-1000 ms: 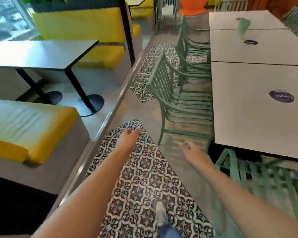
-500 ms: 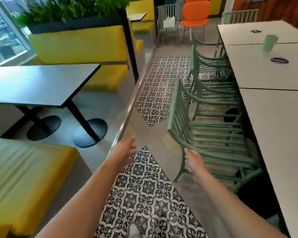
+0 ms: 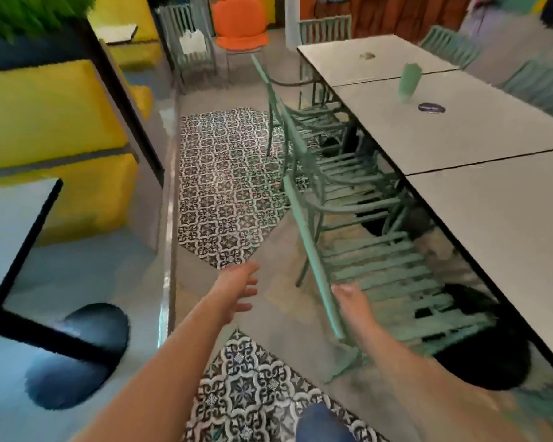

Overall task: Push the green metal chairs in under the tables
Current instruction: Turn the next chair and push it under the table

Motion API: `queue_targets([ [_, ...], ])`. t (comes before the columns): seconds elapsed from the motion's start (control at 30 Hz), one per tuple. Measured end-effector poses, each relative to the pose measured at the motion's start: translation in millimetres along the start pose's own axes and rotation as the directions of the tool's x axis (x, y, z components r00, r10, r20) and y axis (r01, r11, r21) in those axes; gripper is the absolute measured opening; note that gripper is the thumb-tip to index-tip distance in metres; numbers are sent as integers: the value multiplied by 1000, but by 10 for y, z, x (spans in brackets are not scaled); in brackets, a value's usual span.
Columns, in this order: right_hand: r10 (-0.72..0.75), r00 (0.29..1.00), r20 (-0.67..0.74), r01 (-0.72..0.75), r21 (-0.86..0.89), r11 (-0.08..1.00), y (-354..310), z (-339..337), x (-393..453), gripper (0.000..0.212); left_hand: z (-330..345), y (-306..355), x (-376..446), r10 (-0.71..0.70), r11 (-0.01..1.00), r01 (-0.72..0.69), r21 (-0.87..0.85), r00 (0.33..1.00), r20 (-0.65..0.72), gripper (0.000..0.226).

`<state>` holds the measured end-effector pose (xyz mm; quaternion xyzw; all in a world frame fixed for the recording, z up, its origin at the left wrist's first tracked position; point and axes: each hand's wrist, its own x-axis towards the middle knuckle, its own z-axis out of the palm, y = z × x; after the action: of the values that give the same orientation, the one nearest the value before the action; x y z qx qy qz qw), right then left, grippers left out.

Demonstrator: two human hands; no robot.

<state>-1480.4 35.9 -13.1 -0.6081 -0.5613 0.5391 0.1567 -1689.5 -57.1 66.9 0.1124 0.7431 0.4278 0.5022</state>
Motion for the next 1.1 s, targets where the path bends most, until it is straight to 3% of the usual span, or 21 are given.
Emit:
queue_targets([
  [0.1, 36, 997, -72, -34, 18, 999, -85, 128, 363, 50, 39, 296, 550, -29, 995, 23, 95, 997, 66, 34],
  [0.23, 70, 983, -168, -58, 70, 996, -286, 277, 816, 28, 211, 679, 1270, -59, 980, 26, 196, 985, 162, 33],
  [0.43, 18, 993, -116, -22, -37, 999, -672, 476, 1153, 19, 331, 1156, 2036, -154, 936, 66, 346, 961, 232, 36],
  [0.53, 72, 994, -81, -79, -88, 993, -705, 501, 1177, 14, 422, 1420, 2343, -194, 911, 70, 406, 942, 273, 39],
  [0.63, 171, 983, -74, -178, -103, 979, -694, 495, 1127, 39, 575, 1616, 2682, -242, 890, 79, 450, 917, 316, 41],
  [0.73, 241, 934, -264, -286, -149, 946, -558, 577, 1070, 45, 756, 1688, 2985, -329, 883, 156, 444, 879, 345, 39],
  [0.83, 370, 793, -484, -463, -83, 883, -458, 736, 953, 53, 956, 1687, 3231, -404, 884, 244, 399, 828, 389, 30],
  [0.93, 462, 550, -696, -659, -22, 752, -495, 921, 766, 52, 1057, 1715, 3377, -465, 866, 300, 400, 779, 421, 26],
  [1.03, 477, 198, -856, -758, 175, 628, -474, 1063, 669, 47, 1065, 1735, 3435, -505, 856, 361, 370, 735, 452, 30],
  [1.1, 573, -86, -815, -633, 489, 600, -508, 1233, 679, 73, 1041, 1776, 3479, -516, 852, 382, 356, 722, 460, 35],
])
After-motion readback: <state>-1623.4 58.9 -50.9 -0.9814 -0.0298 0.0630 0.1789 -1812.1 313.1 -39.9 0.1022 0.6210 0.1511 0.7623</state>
